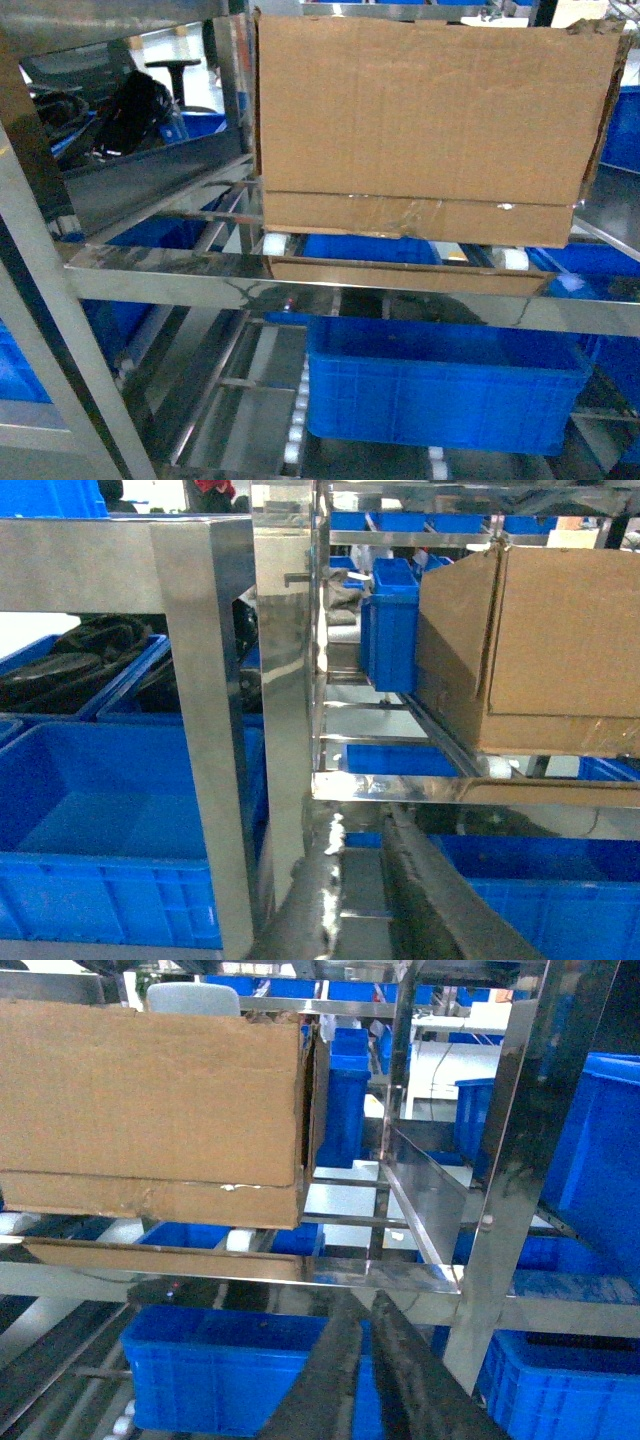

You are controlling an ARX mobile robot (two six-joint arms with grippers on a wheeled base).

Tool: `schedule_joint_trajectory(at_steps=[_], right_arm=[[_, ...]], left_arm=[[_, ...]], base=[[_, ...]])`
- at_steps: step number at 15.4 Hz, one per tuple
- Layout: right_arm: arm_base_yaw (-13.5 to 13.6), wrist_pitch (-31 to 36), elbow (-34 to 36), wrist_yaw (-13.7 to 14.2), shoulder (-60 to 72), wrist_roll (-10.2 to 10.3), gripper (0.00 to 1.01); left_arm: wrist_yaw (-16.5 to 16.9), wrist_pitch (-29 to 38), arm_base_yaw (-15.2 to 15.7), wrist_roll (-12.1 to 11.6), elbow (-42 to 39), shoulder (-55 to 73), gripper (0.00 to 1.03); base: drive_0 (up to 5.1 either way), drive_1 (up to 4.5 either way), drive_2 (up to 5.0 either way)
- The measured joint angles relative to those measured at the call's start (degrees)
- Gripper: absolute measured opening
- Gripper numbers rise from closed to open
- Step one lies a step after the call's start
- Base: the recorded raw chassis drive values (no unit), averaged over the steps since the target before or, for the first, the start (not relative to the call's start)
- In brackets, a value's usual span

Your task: Sort boxes to right shelf from conveyor

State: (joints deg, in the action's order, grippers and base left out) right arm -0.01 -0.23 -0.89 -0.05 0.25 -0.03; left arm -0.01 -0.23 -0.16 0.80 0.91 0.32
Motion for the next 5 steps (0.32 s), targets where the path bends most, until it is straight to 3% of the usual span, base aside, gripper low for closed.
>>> schedule_joint_trajectory(at_steps=[4,5], right_arm=[[0.0,-0.02,0.0,0.0,0.0,0.0,0.31],[0.0,0.0,0.0,0.0,0.0,0.0,0.52]], left_arm=[[0.0,0.02,0.0,0.0,0.0,0.0,0.38],[0.0,0.0,0.0,0.0,0.0,0.0,0.6]], base=[[0.0,0.0,0.0],[0.0,0.0,0.0]])
